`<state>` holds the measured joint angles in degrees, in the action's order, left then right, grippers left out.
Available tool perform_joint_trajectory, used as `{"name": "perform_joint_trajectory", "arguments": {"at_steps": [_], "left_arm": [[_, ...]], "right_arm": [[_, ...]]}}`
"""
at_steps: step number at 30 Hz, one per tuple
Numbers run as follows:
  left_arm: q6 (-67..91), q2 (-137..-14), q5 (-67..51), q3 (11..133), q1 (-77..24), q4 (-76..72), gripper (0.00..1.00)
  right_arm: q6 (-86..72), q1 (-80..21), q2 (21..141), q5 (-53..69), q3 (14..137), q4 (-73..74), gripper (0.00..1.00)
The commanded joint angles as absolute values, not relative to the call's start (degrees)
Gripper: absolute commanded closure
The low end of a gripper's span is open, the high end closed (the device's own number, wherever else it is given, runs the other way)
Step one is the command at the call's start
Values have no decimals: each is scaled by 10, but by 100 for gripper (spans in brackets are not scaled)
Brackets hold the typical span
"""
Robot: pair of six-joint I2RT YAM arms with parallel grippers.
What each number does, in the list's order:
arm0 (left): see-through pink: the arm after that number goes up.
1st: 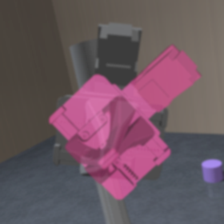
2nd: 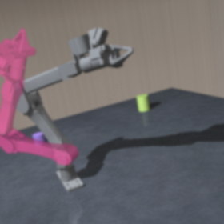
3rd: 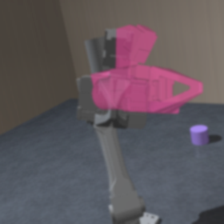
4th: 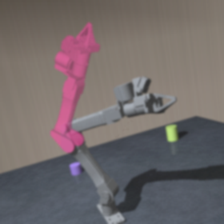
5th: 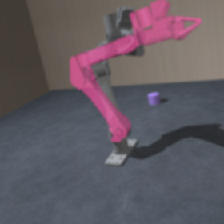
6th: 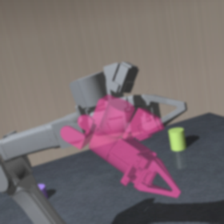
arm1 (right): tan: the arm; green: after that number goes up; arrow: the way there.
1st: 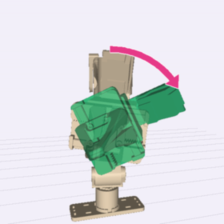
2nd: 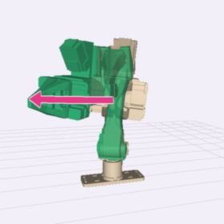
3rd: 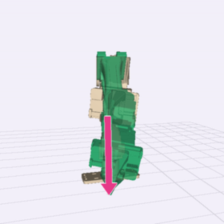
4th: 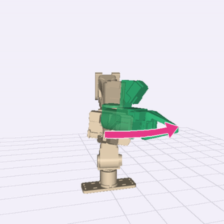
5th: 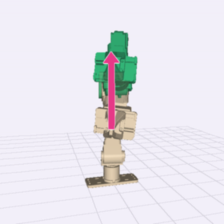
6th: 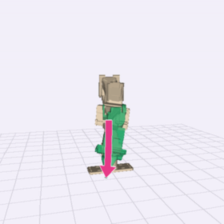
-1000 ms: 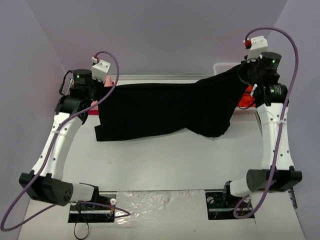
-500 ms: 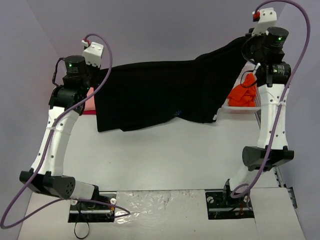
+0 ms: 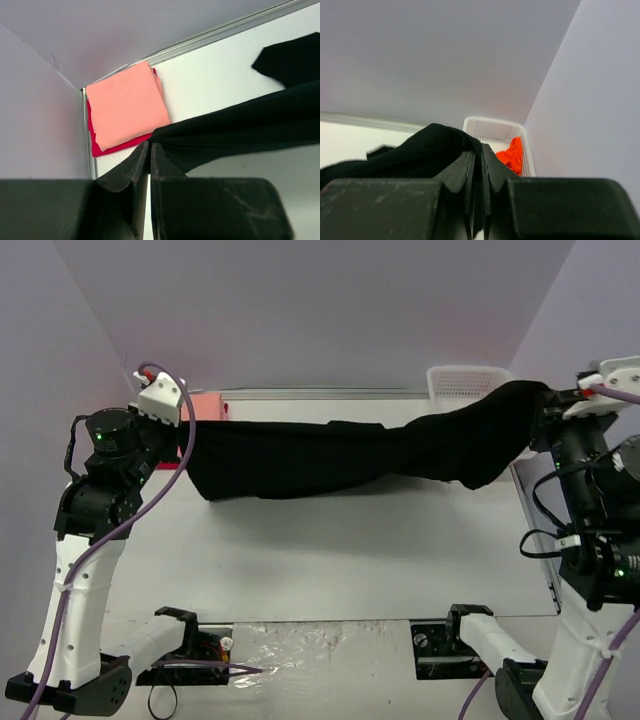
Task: Fold and stack the t-shirts
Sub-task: Flatten out the tshirt
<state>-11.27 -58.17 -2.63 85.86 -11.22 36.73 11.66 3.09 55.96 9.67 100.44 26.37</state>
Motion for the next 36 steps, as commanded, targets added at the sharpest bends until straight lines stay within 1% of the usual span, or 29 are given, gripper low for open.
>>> {"name": "perform_joint_trajectory", "arguments": {"at_steps": [1, 5, 8, 9, 10, 12, 14, 17, 19, 21, 22, 23, 24, 25, 26, 27, 28, 29, 31, 32, 33, 34, 35, 36], "left_arm": [[-98, -581, -47, 873, -108, 362, 98], [-95, -595, -58, 884, -108, 347, 98], [-96, -629, -26, 902, -108, 323, 98], [-97, -655, -6, 914, -107, 311, 98], [-97, -669, 11, 920, -108, 305, 98], [-101, -712, 30, 932, -107, 292, 97], [-112, -754, 38, 928, -107, 273, 98], [-127, -797, 59, 910, -107, 231, 98], [-134, -849, 71, 907, -107, 216, 98], [-142, -900, 76, 907, -107, 204, 98], [-144, -917, 85, 907, -108, 198, 98], [-152, -954, 91, 904, -109, 191, 94], [-157, -973, 94, 904, -109, 179, 85], [-164, -995, 93, 907, -110, 175, 70], [-174, -1036, 108, 918, -116, 176, 44], [-178, -1052, 116, 927, -119, 182, 38], [-182, -1064, 119, 932, -122, 183, 31], [-183, -1070, 124, 926, -127, 176, 23], [-186, -1061, 122, 913, -133, 169, 15], [-195, -1043, 126, 897, -140, 160, 4], [-199, -1033, 127, 890, -142, 158, 1], [-201, -1014, 125, 884, -145, 163, 4], [-200, -1004, 121, 879, -145, 170, 5], [-199, -995, 111, 870, -145, 178, 6]], "right_arm": [[98, 37, 565, 58, 1051, 224, 100], [93, 36, 641, 27, 1111, 221, 100], [90, 37, 723, 2, 1143, 199, 100], [81, 37, 744, -25, 1150, 191, 100], [77, 37, 790, -31, 1170, 178, 100], [62, 37, 836, -38, 1193, 166, 100], [58, 32, 912, -29, 1233, 166, 100], [82, 5, 1000, -44, 1265, 166, 100], [106, -22, 1051, -74, 1267, 167, 100], [127, -59, 1079, -98, 1260, 168, 100], [143, -71, 1109, -121, 1257, 168, 93], [153, -83, 1128, -135, 1259, 170, 64], [164, -103, 1170, -150, 1262, 175, 59], [172, -109, 1193, -163, 1268, 179, 51], [175, -112, 1220, -184, 1300, 190, 30], [173, -114, 1245, -190, 1319, 220, 24], [172, -116, 1281, -189, 1334, 235, 22], [166, -116, 1287, -175, 1329, 243, 23], [165, -117, 1264, -147, 1295, 243, 22], [168, -119, 1250, -124, 1274, 243, 20], [167, -121, 1222, -118, 1233, 242, 20], [168, -124, 1208, -107, 1212, 242, 20], [170, -125, 1191, -107, 1189, 242, 20], [170, -125, 1160, -96, 1140, 242, 20]]}}
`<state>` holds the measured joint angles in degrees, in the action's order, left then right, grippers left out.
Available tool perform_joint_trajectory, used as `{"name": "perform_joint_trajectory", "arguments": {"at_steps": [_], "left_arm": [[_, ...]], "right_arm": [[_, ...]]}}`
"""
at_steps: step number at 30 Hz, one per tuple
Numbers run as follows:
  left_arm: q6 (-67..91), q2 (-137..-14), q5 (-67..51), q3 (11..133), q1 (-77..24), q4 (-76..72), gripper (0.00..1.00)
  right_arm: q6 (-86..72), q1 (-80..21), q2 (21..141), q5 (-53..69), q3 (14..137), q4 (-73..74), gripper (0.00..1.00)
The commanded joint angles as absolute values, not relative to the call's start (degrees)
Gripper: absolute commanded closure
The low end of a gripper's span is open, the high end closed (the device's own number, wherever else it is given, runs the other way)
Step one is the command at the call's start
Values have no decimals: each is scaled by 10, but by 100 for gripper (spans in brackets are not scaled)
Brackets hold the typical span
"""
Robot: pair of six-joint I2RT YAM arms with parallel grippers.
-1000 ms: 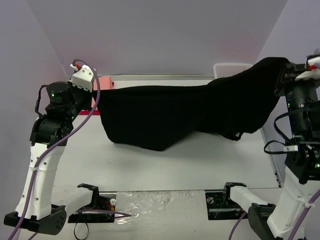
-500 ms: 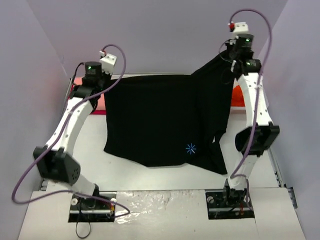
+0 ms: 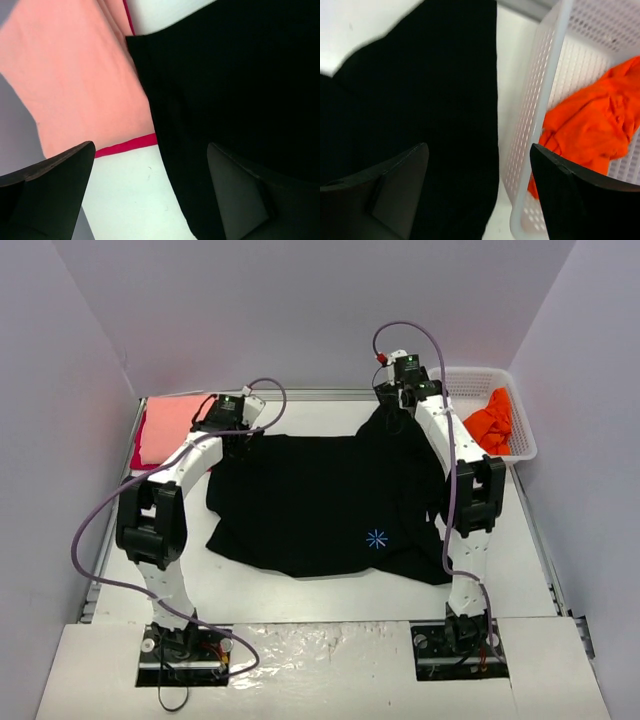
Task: Fold and stack the t-shirts
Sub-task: Flatten out the tshirt
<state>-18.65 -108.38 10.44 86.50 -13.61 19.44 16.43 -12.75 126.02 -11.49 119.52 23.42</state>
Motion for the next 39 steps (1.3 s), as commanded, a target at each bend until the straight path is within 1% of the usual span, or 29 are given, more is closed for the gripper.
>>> {"name": "perform_joint_trajectory", "arguments": {"at_steps": [1, 4, 5, 6, 8, 9, 11, 12, 14, 16, 18, 19, 20, 21, 29, 37, 39], "left_arm": [[-196, -973, 103, 864, -145, 195, 6], [-200, -931, 58, 816, -146, 214, 6], [-218, -899, 41, 800, -146, 226, 6], [-227, -883, 19, 758, -148, 228, 6], [-245, -837, 0, 714, -149, 227, 5], [-248, -826, 0, 676, -150, 225, 5], [-246, -806, -19, 649, -150, 229, 4], [-242, -802, -19, 636, -150, 224, 4], [-229, -798, -20, 605, -150, 210, 4], [-219, -801, -21, 585, -150, 193, 5], [-214, -808, -22, 579, -150, 182, 5], [-209, -820, -20, 581, -150, 173, 5], [-207, -828, -19, 584, -150, 171, 5], [-203, -844, -18, 589, -150, 169, 5], [-196, -907, -25, 642, -154, 139, 4], [-197, -985, -20, 715, -178, 145, 5], [-187, -1010, -27, 736, -178, 155, 0]], "right_arm": [[171, -125, 1144, -91, 1113, 243, 23], [181, -124, 1067, -77, 996, 243, 24], [182, -124, 1046, -75, 967, 242, 24], [189, -123, 1002, -66, 906, 243, 27], [192, -121, 966, -57, 852, 242, 30], [187, -120, 940, -51, 827, 242, 38], [185, -114, 924, -42, 775, 240, 49], [184, -113, 919, -38, 764, 239, 61], [178, -111, 922, -30, 745, 236, 66], [176, -111, 931, -21, 743, 233, 73], [173, -111, 954, -18, 751, 225, 77], [174, -111, 978, -18, 765, 224, 85], [172, -111, 991, -19, 765, 224, 89], [172, -111, 1006, -21, 783, 224, 100], [170, -112, 1124, -40, 857, 224, 100], [171, -111, 1191, -54, 894, 224, 100], [171, -110, 1201, -58, 901, 225, 100]]}}
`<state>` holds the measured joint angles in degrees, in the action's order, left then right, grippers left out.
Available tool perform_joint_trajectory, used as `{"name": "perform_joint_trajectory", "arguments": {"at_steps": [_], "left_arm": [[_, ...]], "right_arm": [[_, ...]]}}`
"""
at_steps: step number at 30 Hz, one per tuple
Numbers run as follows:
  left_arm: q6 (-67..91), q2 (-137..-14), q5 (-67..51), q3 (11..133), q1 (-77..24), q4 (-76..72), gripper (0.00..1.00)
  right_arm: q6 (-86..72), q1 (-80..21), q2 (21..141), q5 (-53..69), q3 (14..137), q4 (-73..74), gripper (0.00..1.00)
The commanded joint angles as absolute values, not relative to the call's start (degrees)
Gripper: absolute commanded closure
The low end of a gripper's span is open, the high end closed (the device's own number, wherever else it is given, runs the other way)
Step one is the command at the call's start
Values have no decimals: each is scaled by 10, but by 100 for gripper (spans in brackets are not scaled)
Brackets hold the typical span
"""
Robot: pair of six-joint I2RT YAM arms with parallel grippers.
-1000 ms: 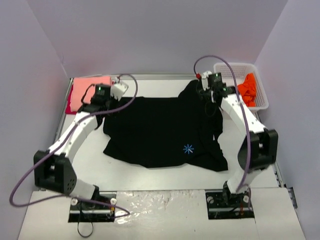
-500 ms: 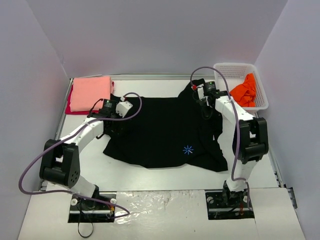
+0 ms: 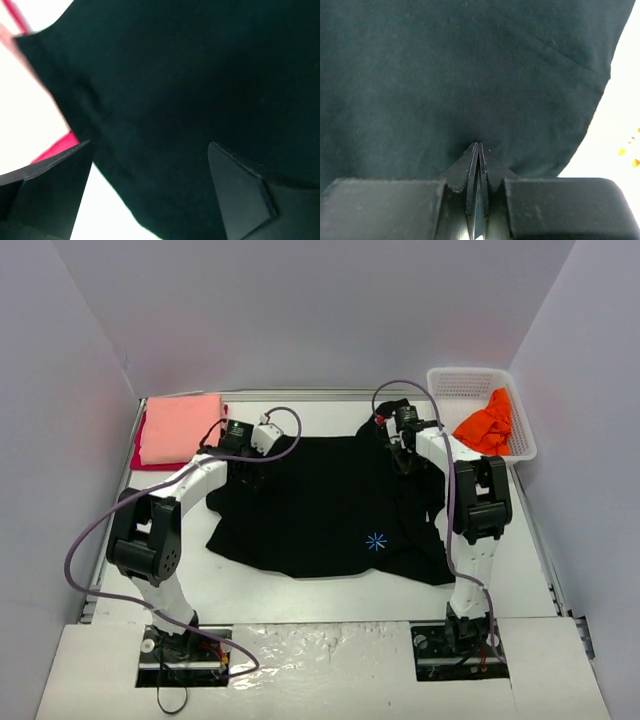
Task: Fold and stack the t-shirts
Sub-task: Flatten out the tshirt
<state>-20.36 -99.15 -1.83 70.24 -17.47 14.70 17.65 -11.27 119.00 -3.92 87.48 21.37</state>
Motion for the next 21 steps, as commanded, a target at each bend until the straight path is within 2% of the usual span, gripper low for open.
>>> {"name": "perform_joint_trajectory", "arguments": {"at_steps": [1, 2, 6, 7, 9, 10, 13, 21], "left_arm": [[-184, -1019, -30, 743, -178, 160, 4], [-183, -1027, -34, 750, -178, 167, 10], [-172, -1066, -33, 774, -179, 189, 43], [-170, -1070, -30, 780, -179, 192, 59], [-169, -1083, -32, 787, -178, 200, 72], [-168, -1088, -33, 790, -178, 202, 84], [-168, -1096, -32, 797, -178, 203, 97], [-166, -1167, -27, 863, -176, 264, 98]], "right_arm": [[171, -110, 1209, -58, 905, 225, 100], [171, -109, 1215, -59, 908, 225, 100], [170, -105, 1241, -65, 922, 225, 100], [170, -103, 1244, -67, 928, 225, 100], [170, -101, 1253, -65, 932, 225, 100], [170, -101, 1256, -66, 934, 225, 100], [171, -99, 1265, -65, 937, 225, 100], [170, -95, 1295, -83, 939, 225, 100]]}}
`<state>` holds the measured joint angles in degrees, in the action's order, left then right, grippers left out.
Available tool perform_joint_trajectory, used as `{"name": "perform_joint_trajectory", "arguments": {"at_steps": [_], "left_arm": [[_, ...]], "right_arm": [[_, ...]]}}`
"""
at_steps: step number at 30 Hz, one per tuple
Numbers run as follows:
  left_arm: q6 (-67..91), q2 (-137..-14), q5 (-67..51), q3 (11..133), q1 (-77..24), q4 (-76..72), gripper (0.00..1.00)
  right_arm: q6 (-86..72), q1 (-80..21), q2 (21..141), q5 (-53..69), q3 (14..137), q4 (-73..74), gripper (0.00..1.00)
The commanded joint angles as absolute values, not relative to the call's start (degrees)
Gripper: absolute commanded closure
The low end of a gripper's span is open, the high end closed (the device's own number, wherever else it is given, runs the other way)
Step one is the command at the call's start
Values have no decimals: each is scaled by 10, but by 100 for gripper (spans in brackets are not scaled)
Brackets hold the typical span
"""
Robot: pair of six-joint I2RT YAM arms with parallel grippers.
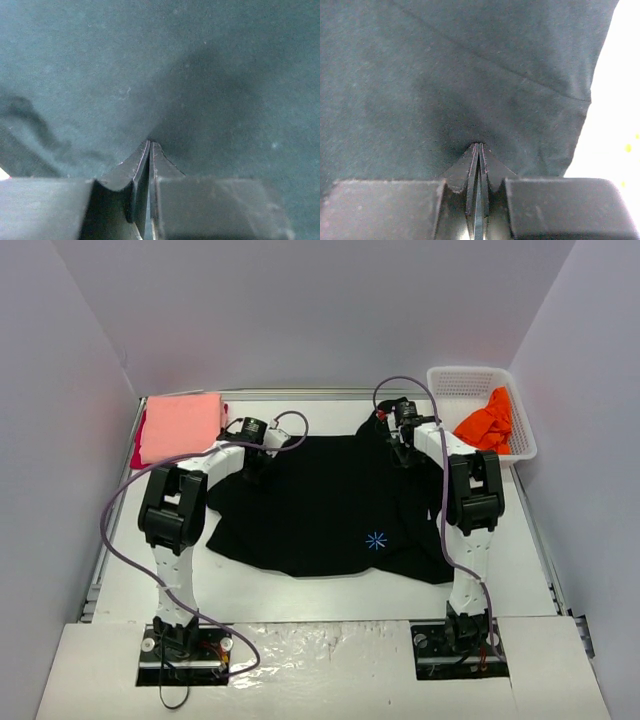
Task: Fold and stack the t-shirts
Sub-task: Flatten out the tshirt
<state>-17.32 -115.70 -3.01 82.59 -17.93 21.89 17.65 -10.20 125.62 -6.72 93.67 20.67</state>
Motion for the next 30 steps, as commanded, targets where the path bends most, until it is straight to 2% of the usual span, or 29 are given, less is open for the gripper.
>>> {"name": "perform_joint_trajectory", "arguments": {"at_steps": [1, 13, 30], "left_arm": [[-164, -1185, -27, 876, -175, 285, 97], [-145, -1317, -44, 1089, -163, 408, 97], [-163, -1452, -20, 1352, -150, 482, 97]], "right_arm": [[170, -93, 1298, -87, 942, 225, 100], [171, -83, 1365, -105, 1067, 249, 100], [174, -83, 1484, -114, 1270, 258, 100]]}}
